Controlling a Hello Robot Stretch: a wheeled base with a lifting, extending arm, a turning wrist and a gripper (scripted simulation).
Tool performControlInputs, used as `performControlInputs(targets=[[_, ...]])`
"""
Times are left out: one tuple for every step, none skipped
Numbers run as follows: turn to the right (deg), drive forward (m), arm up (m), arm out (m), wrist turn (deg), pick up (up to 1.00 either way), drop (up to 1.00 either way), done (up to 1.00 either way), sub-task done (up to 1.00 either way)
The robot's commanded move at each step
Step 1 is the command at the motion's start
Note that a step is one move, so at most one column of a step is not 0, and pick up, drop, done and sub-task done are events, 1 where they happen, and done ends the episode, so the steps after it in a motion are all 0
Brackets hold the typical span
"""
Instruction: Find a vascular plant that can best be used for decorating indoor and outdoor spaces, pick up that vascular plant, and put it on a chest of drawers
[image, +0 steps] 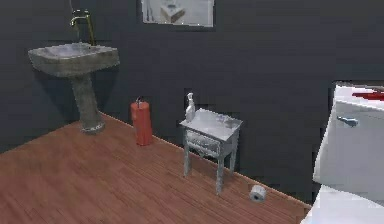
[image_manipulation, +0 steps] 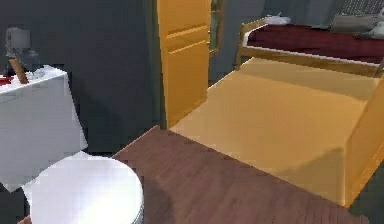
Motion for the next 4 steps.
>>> performControlInputs(targets=[[0.0, 0.7, 0.0, 0.0, 0.0, 0.0, 0.0, 0.0, 0.0], [-45.0, 0.0, 0.0, 0.0, 0.0, 0.0, 0.0, 0.0, 0.0], [-24.0, 0.0, 0.0, 0.0, 0.0, 0.0, 0.0, 0.0, 0.0], [0.0, 0.0, 0.5, 0.0, 0.0, 0.0, 0.0, 0.0, 0.0]])
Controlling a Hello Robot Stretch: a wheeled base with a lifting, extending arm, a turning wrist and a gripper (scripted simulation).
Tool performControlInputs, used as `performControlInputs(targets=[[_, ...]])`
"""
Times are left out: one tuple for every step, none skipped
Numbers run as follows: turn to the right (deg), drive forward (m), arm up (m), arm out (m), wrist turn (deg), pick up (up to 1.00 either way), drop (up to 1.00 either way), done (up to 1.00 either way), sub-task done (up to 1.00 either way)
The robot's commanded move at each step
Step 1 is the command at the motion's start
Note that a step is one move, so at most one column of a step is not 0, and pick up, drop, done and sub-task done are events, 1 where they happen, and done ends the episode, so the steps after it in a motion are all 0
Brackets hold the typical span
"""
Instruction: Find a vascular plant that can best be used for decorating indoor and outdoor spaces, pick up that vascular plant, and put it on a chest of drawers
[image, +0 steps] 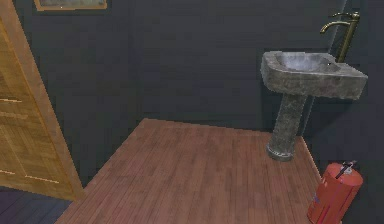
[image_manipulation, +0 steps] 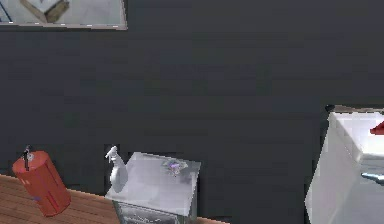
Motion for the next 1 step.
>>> performControlInputs(targets=[[0.0, 0.0, 0.22, 0.0, 0.0, 0.0, 0.0, 0.0, 0.0]])
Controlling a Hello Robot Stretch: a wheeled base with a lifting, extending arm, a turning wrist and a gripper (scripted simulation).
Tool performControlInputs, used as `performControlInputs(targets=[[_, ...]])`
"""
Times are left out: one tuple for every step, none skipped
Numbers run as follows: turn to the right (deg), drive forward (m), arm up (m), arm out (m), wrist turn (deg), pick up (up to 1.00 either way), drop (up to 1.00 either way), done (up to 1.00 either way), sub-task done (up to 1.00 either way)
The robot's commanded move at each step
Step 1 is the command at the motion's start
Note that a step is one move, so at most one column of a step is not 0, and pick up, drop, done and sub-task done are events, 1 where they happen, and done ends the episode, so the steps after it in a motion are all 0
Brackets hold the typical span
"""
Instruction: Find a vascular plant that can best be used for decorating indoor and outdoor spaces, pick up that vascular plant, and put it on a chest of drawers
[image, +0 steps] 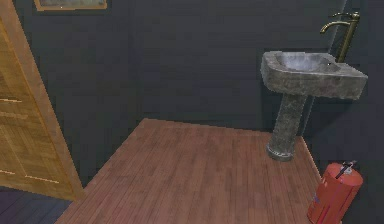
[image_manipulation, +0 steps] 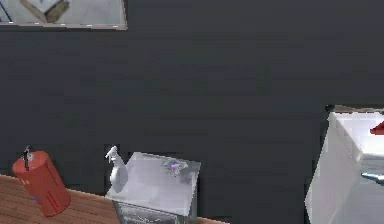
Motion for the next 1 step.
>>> performControlInputs(targets=[[0.0, 0.0, 0.0, 0.4, 0.0, 0.0, 0.0, 0.0, 0.0]])
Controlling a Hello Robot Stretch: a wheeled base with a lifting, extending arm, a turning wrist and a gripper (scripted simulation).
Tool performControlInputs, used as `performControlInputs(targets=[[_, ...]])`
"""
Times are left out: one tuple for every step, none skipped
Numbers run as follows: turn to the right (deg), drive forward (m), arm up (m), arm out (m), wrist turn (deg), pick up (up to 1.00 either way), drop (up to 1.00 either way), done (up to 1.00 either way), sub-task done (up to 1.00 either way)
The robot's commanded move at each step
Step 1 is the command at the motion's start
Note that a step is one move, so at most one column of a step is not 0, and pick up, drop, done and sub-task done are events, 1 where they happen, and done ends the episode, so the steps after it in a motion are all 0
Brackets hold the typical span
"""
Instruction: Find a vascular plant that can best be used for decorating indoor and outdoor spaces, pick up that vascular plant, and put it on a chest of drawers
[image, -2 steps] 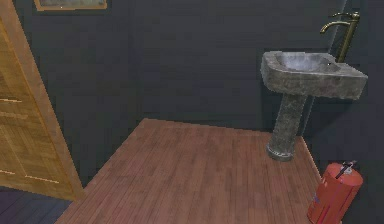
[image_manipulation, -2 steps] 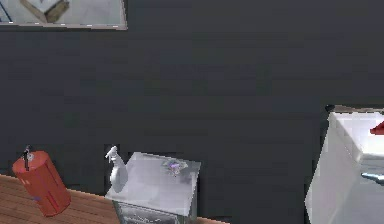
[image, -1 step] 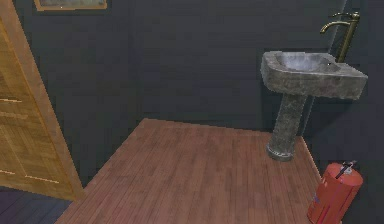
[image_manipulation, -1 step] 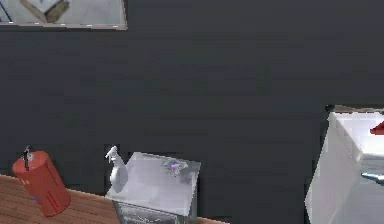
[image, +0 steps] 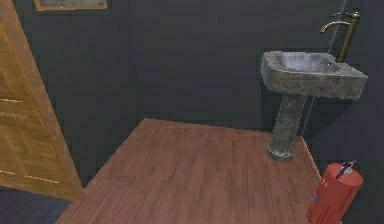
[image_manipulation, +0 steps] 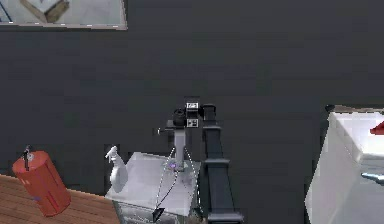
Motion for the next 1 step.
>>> performControlInputs(targets=[[0.0, 0.0, 0.0, 0.0, 45.0, 0.0, 0.0, 0.0, 0.0]])
